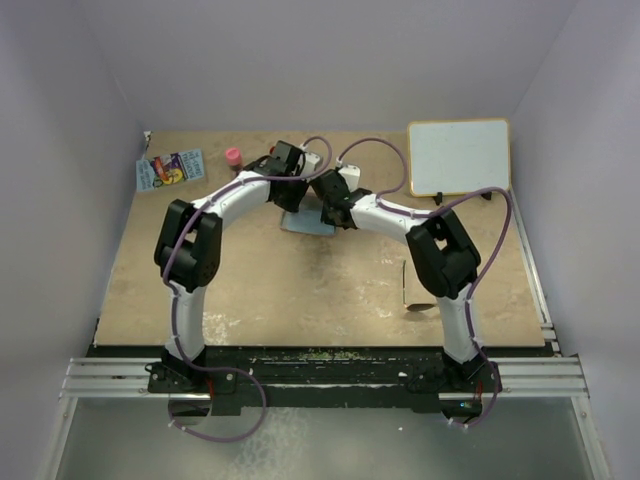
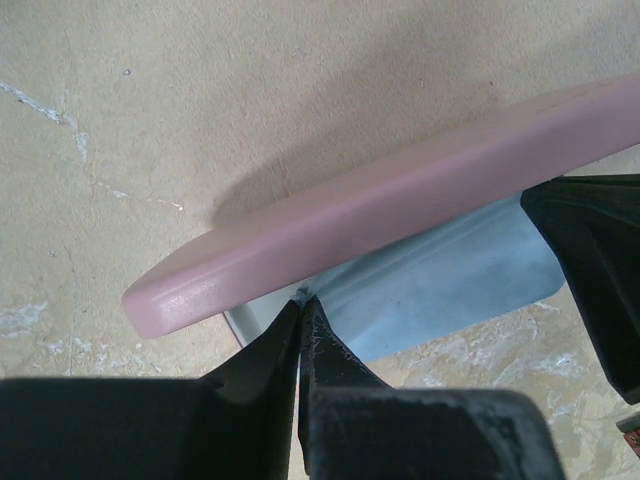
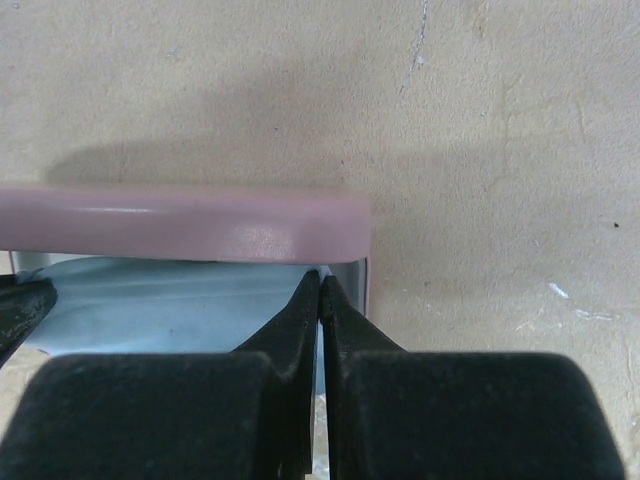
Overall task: Organize the sunglasses
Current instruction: Place the glasses cleaning cloth in the sunglasses case.
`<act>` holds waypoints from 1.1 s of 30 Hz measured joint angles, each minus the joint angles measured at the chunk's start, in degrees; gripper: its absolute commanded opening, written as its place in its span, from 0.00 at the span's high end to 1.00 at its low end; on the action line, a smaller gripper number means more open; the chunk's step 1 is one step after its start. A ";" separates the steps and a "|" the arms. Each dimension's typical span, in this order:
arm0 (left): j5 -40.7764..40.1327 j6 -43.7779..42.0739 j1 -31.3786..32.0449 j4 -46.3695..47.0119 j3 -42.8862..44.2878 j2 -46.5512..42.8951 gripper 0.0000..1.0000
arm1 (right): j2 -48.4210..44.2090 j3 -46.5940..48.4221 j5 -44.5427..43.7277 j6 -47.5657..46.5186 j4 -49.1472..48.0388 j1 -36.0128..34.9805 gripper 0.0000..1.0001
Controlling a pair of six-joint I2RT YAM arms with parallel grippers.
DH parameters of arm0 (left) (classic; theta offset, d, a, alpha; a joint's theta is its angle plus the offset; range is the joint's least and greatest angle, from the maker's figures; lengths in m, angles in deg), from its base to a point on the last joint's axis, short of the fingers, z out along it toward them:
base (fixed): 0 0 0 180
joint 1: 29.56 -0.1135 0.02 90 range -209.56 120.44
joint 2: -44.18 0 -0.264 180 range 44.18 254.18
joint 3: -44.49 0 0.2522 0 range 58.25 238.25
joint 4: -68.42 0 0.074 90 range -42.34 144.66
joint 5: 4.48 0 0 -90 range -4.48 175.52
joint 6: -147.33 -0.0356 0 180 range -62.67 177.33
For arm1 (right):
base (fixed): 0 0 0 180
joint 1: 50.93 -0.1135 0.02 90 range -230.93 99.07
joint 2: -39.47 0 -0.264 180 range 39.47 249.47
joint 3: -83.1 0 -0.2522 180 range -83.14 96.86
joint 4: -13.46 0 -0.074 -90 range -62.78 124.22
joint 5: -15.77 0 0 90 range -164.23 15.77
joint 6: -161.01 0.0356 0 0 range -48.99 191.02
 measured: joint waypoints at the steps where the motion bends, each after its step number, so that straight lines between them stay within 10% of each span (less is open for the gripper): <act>1: 0.02 0.00 0.00 0.13 0.00 0.11 0.96 | 0.26 0.02 0.07 -0.07 -0.13 0.02 1.00; 33: -2.93 0.00 -0.02 3.52 -1.11 1.66 0.96 | 1.60 1.64 0.07 -1.18 -1.05 0.13 0.98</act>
